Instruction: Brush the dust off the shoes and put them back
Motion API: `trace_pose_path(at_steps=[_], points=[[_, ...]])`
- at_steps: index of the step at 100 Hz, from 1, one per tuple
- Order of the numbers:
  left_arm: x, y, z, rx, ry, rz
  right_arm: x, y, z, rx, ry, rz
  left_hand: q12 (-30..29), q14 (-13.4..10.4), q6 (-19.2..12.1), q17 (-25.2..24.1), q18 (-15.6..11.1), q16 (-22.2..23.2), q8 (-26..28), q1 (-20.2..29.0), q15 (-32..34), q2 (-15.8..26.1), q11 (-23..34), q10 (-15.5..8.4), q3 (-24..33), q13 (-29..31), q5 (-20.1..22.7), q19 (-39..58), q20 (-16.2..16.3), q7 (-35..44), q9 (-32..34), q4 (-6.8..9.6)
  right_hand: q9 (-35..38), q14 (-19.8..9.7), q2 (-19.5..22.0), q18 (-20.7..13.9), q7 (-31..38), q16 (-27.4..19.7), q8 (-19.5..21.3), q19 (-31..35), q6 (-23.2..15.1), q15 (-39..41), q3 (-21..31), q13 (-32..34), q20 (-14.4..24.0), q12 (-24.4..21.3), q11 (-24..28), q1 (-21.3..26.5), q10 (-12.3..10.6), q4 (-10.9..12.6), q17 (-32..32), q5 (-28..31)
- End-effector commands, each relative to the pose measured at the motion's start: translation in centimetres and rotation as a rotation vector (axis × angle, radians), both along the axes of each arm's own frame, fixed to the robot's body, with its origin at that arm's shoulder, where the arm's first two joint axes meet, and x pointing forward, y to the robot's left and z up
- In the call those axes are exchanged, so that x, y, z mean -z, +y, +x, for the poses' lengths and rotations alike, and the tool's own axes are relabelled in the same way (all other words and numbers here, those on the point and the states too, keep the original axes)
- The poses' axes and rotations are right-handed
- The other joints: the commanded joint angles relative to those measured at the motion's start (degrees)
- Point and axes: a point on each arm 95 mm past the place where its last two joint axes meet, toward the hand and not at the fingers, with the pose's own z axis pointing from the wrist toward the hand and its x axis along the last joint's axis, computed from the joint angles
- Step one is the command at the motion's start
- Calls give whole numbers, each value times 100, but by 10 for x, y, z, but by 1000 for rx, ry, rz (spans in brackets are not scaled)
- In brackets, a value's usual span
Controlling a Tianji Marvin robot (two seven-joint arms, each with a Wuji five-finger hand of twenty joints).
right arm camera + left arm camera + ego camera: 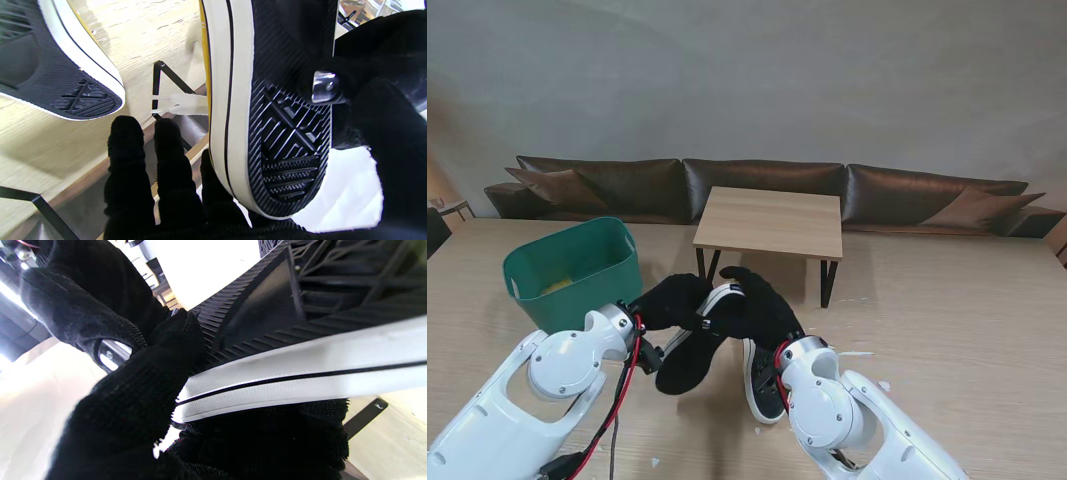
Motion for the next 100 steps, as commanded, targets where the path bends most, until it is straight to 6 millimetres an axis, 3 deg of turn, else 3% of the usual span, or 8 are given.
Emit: trace_pose_path(at_steps=[1,28,33,40,58,79,91,100], points=[[-10,-9,-7,44,-16,-10,5,5,0,-2,25,10,156,-215,-1026,42,-502,244,233,1222,382,474,-31,-699,1183,125,572,246,92,908,-203,587,227,12,131,-129,281,158,-60,296,109,285,476,275,226,96,131,228,-80,208,-613,268],[-7,-1,-9,9,-27,21,9,8,-3,-19,12,51,169,-190,-1005,21,-493,258,232,1230,383,473,-37,-671,1175,113,562,252,78,896,-205,591,2616,-325,-25,-140,1793,931,728,1919,618,2405,2023,2103,-64,983,1284,932,-99,213,550,2570],[-6,0,-9,2,-28,23,10,10,-4,-22,2,51,169,-188,-1000,16,-484,259,234,1235,381,472,-42,-650,1174,110,565,260,81,899,-209,591,3051,-439,-276,-162,2309,1001,311,2262,513,2706,2092,2497,-281,1163,1369,1267,-141,-398,875,2794],[-6,1,-10,-5,-32,26,11,12,-6,-27,-8,54,174,-197,-1005,19,-489,264,239,1229,388,481,-41,-667,1170,112,566,278,89,904,-209,590,3721,-636,-659,-227,3134,1118,-94,2594,303,3034,2099,3061,-394,1442,1430,1751,-158,-754,1372,3057],[-6,3,-11,-25,-51,37,13,18,-11,-41,-52,46,178,-187,-1003,1,-491,265,242,1225,393,492,-47,-638,1164,100,551,291,104,902,-214,594,4930,-1164,-1055,-488,3722,1623,-274,3041,-336,4004,2446,3872,-465,1920,1479,2289,-261,-803,2493,4198],[-1,9,-16,-70,-67,61,12,27,-18,-29,-70,54,138,-168,-1020,-379,-295,393,48,1254,415,671,-128,-588,974,-163,506,291,343,617,-326,605,5116,-1593,-1255,-703,4429,2056,-717,3175,-457,5103,2813,3913,-191,2428,1530,2436,-245,-857,3222,4100],[0,15,-19,-104,-71,87,10,33,-18,-12,-105,16,-511,-109,-1006,-1175,-94,-22,-582,956,531,1021,-485,-440,-52,-969,119,-52,748,-906,-613,881,5140,-1764,-1254,-759,4670,2160,-900,3148,-426,5287,2872,3916,-107,2551,1534,2455,-268,-871,3429,3974],[1,23,-22,-144,-71,105,7,36,-17,10,-133,-8,-2318,182,-799,-1764,-3,-252,-839,232,482,1151,-68,-207,-145,-1527,-2,-338,936,-2552,-1310,836,5136,-1799,-1245,-755,4763,2190,-956,3130,-372,5332,2894,3920,-86,2584,1534,2476,-254,-875,3492,3918]])
